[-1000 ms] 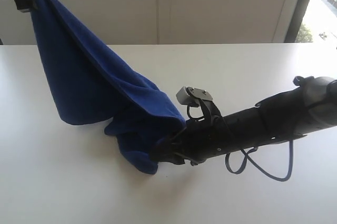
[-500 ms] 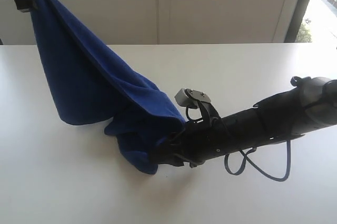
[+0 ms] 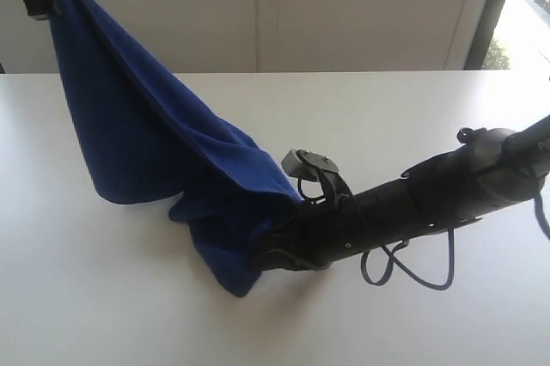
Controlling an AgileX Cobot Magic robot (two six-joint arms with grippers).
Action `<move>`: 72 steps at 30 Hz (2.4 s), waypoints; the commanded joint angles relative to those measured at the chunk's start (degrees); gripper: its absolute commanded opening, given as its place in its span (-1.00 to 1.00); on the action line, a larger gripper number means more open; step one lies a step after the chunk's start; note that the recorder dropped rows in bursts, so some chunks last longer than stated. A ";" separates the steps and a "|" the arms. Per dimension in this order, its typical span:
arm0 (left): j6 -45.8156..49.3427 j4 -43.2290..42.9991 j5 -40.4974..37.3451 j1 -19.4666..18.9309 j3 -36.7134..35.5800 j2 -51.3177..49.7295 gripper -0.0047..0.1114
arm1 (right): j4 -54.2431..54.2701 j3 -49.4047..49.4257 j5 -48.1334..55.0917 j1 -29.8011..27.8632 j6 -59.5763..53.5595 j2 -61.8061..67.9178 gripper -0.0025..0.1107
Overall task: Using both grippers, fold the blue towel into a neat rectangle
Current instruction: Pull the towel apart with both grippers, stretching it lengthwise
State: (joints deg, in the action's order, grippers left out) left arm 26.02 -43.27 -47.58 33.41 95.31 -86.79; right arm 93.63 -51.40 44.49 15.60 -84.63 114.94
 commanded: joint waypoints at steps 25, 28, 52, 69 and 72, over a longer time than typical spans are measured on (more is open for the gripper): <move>-3.84 3.01 -12.73 -7.17 0.11 9.71 -0.92 | -105.92 -11.16 13.52 -5.95 67.51 -38.06 -0.96; -1.30 7.87 -15.10 -8.21 0.11 11.51 -0.92 | -111.34 -12.30 18.36 -5.95 67.25 -40.12 -0.96; -6.30 18.27 -22.38 -8.22 -15.85 23.36 -0.92 | -113.38 -17.20 25.48 -5.95 50.30 -50.10 -0.96; -18.79 8.75 12.85 -17.02 -29.12 4.91 -0.92 | -136.24 -17.20 -2.05 -5.95 66.33 -19.89 -0.96; -19.33 8.75 19.61 -19.96 -29.12 2.13 -0.92 | -140.48 -17.20 -6.67 -5.95 69.06 -16.66 -0.96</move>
State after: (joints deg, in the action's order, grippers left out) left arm 8.12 -33.86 -33.53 15.72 66.54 -82.71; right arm -42.17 -68.71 42.21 9.88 -18.41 96.07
